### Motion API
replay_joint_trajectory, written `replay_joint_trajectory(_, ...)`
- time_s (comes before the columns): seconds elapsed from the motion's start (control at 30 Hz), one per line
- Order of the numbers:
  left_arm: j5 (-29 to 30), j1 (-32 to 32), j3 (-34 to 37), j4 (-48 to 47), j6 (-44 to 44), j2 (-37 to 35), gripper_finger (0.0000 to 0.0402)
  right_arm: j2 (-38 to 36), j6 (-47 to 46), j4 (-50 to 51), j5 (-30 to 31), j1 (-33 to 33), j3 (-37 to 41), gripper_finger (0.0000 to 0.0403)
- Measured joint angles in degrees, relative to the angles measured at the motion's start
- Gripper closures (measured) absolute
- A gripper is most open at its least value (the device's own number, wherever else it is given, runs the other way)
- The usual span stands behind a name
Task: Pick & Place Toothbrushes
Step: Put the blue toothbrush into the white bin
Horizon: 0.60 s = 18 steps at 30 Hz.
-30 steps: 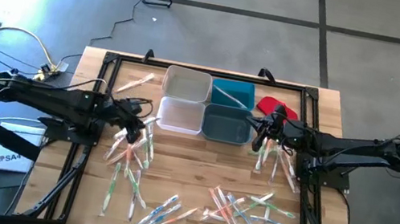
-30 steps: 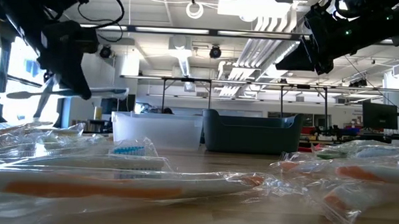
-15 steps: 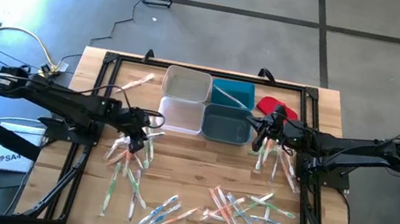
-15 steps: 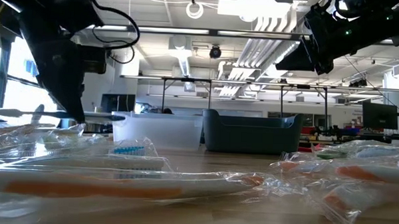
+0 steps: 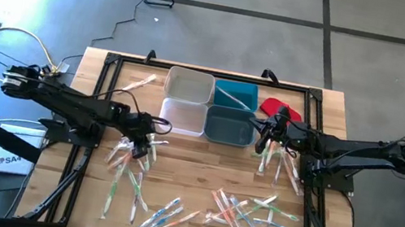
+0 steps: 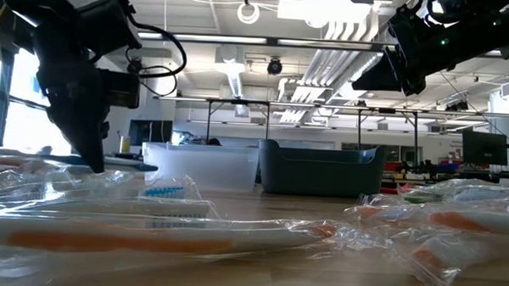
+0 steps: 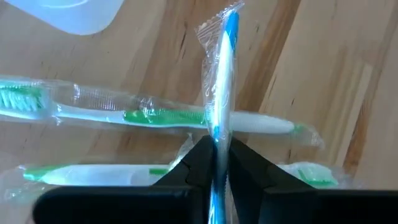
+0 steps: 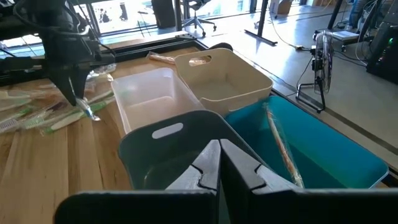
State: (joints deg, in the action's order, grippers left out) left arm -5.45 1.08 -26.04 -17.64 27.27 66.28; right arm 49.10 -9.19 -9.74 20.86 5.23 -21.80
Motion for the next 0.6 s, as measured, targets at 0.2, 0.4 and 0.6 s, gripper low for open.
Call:
replay_joint_trajectory(0.2,0.6,0.0,0.0,2.1,0.0,0.0,0.0293,0.0,0.0,0.1,0.0,0.0,0.0,0.04)
replay_joint_trajectory(0.4,1.7,0.0,0.0,4.9,-1.7,0.0,0.0257,0.0,0.0,0.1,0.0,0.0,0.0,0.04)
replay_joint_trajectory(0.6,2.0,0.0,-0.1,7.8,-6.6,0.0,0.0255,0.0,0.0,0.1,0.0,0.0,0.0,0.0401)
